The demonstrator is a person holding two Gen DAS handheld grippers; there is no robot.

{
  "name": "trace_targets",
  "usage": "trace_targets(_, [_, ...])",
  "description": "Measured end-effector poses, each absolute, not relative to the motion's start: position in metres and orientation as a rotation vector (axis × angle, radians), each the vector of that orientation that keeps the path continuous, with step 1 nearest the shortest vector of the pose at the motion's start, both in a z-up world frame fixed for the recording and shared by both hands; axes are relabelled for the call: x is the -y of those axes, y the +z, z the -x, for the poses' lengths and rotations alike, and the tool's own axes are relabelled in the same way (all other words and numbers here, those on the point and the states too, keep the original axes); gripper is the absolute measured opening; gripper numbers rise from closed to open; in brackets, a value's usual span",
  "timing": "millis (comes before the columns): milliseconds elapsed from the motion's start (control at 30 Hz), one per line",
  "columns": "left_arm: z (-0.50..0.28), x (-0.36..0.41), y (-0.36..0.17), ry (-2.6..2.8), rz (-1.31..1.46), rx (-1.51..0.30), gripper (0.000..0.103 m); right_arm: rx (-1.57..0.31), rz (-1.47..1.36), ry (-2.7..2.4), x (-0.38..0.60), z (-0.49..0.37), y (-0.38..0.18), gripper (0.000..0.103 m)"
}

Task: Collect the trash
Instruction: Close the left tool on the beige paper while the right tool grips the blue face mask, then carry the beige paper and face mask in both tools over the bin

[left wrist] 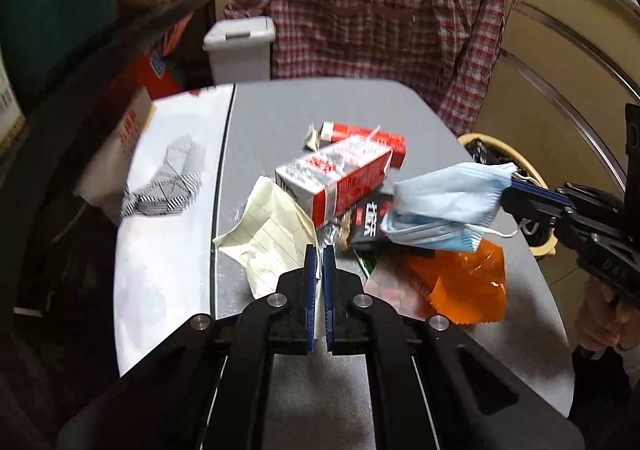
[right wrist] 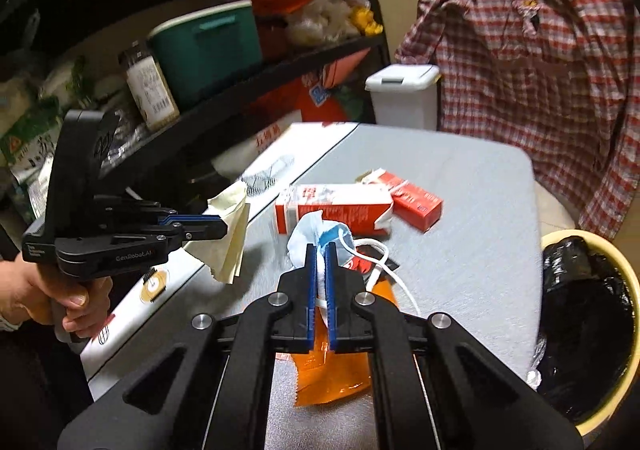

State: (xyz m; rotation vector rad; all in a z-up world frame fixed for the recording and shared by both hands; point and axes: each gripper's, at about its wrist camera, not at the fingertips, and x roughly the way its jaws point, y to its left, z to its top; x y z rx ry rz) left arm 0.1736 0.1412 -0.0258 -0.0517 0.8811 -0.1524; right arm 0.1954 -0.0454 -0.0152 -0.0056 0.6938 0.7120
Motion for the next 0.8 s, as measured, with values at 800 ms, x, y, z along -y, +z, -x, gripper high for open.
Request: trace_targets(800, [-0.155, -0.116, 0.027, -0.099, 0.061, -0.659, 0.004, -0.571, -0.119, 0.557, 0.132, -0.184, 0.020, 0.005])
